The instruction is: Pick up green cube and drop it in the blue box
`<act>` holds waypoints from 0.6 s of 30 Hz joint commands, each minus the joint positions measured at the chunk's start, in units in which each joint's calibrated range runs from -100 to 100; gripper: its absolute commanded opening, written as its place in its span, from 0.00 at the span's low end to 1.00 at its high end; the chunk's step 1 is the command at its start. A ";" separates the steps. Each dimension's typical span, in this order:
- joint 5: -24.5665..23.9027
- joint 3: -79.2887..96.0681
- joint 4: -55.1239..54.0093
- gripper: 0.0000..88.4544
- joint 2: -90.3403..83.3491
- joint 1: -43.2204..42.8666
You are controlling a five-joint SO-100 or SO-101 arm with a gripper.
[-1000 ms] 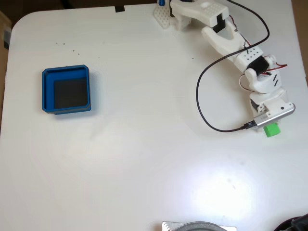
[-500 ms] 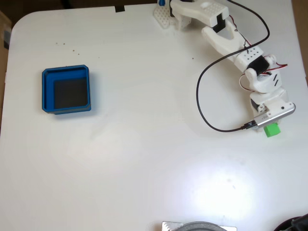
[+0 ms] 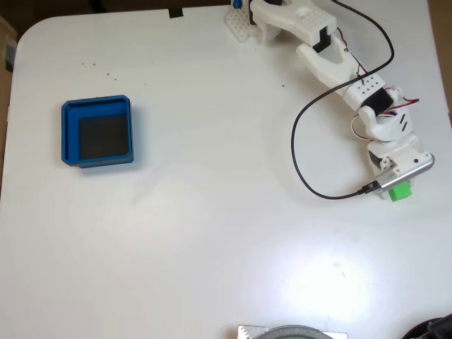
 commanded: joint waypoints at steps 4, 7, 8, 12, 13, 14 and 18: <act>-0.15 -3.93 -1.45 0.30 -0.95 -0.24; -0.20 -3.66 -1.45 0.30 -0.95 -0.24; -0.20 -3.57 -1.45 0.30 -0.95 -0.24; 0.00 -3.48 -1.45 0.30 -0.95 -0.24; 0.00 -3.48 -1.45 0.30 -0.95 -0.24; 0.05 -3.39 -1.45 0.30 -0.95 -0.24; 0.10 -3.39 -1.37 0.30 -1.03 -0.24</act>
